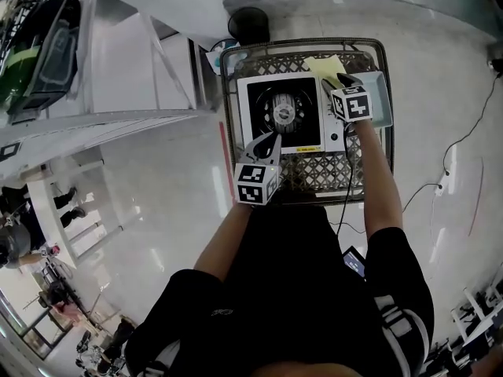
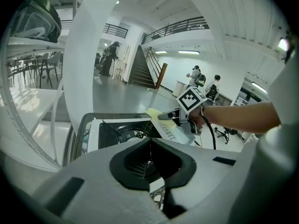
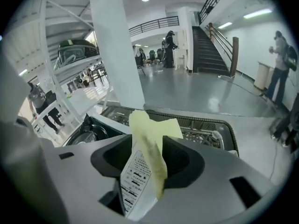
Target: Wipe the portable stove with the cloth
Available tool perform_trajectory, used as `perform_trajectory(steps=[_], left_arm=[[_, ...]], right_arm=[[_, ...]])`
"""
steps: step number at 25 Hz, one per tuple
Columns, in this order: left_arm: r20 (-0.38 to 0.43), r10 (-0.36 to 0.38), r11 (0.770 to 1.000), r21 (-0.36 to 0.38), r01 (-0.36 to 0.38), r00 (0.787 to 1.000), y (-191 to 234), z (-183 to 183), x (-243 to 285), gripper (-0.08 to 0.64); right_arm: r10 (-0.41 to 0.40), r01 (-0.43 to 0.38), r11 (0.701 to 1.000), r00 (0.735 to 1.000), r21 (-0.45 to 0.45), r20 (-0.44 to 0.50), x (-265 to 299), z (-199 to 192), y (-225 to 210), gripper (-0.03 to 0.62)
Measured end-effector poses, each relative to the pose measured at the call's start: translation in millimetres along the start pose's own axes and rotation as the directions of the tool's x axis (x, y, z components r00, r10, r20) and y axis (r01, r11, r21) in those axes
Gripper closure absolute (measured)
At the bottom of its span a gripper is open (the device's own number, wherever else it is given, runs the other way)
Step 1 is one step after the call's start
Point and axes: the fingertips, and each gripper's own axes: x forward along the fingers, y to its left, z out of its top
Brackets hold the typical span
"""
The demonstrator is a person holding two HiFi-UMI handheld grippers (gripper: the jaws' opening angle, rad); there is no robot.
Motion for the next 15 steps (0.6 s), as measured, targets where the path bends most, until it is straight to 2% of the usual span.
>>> perform_trajectory(steps=[4,6,9,12,15], left_arm=[[-0.002,-0.008,1.0,0.021,0.008,1.0,-1,2,1,0.538],[-0.004,-0.006,1.0,0.024,0.007,1.0,0,3,1,0.538],[-0.01,-0.005,1.0,0.021,0.005,1.0,1,1,1,0.538],[-0.013,-0.008,1.0,0.023,0.009,1.0,0,1,0,0.538],[-0.013,-0.01,1.0,0.023,0.011,1.0,0,0,-1,0.538]], right_arm=[[-0.015,0.012,0.999,0.997,0.044,0.075,-12,17,-6,0.385],[-0.015,0.012,0.999,0.997,0.039,0.079,-15,21,-10,0.394],[-0.011,0.011,1.0,1.0,0.012,0.025,-9,11,-14,0.46],[-0.045,0.043,0.998,0.998,-0.045,-0.032,-2,-4,-18,0.533],[-0.055,0.052,0.998,0.997,-0.045,-0.045,2,-13,-18,0.56]])
